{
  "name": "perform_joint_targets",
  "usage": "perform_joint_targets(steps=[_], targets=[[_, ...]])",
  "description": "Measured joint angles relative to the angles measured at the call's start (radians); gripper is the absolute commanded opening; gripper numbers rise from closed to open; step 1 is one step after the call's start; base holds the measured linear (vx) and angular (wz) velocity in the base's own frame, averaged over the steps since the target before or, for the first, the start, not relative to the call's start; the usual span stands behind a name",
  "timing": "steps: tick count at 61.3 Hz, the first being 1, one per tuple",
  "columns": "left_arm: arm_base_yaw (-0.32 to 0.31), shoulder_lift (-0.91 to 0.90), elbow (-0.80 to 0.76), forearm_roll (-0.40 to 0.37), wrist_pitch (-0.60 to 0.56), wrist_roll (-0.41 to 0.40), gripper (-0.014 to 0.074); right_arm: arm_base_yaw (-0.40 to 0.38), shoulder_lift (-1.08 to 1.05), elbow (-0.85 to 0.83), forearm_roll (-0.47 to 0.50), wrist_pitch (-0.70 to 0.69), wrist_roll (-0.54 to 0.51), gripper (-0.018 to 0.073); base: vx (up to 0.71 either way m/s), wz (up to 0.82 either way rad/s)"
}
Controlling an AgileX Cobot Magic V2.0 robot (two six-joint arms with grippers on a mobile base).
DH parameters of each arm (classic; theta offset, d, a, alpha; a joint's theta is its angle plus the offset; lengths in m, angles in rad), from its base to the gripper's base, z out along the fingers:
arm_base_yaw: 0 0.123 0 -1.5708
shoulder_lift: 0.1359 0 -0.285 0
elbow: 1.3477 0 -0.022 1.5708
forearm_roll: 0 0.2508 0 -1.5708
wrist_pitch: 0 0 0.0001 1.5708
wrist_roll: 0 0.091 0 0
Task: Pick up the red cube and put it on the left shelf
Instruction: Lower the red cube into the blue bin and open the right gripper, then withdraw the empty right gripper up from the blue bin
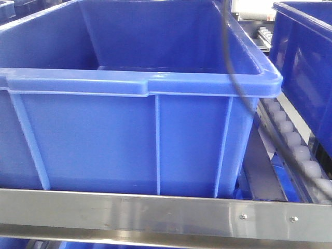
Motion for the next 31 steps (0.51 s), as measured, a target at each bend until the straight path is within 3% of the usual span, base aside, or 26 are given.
perform_joint_targets(steps=[7, 27, 31], targets=[[0.0, 0.0, 0.0, 0.0, 0.0, 0.0, 0.0106, -0.019, -0.083, 0.044, 0.0, -0.006, 0.0, 0.0514, 0.0, 0.0], [0.0, 0.0, 0.0, 0.0, 0.0, 0.0, 0.0106, -0.221, -0.443, 0.307, -0.002, -0.008, 0.0, 0.0046, 0.0, 0.0], [0.0, 0.0, 0.0, 0.0, 0.0, 0.0, 0.0106, -0.277, -0.537, 0.369, -0.002, -0.008, 0.0, 0.0061, 0.0, 0.0]])
